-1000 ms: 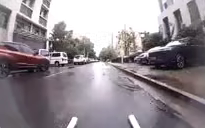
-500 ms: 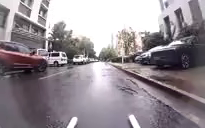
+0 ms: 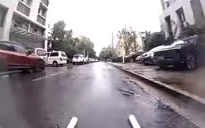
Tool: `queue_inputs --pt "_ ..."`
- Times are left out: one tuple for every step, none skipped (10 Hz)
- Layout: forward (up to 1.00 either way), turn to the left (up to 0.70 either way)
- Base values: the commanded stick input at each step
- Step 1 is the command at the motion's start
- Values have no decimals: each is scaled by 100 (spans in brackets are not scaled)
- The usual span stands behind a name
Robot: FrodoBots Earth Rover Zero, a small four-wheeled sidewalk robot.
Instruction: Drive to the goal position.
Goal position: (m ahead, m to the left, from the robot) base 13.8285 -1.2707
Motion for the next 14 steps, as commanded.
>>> queue_inputs --pt "70 0" --pt "70 0" --pt "70 0" --pt "70 0" --pt "70 0" --pt "70 0" --pt "70 0" --pt "70 0" --pt "70 0" --pt "70 0" --pt "70 0" --pt "70 0" --pt "70 0" --pt "70 0"
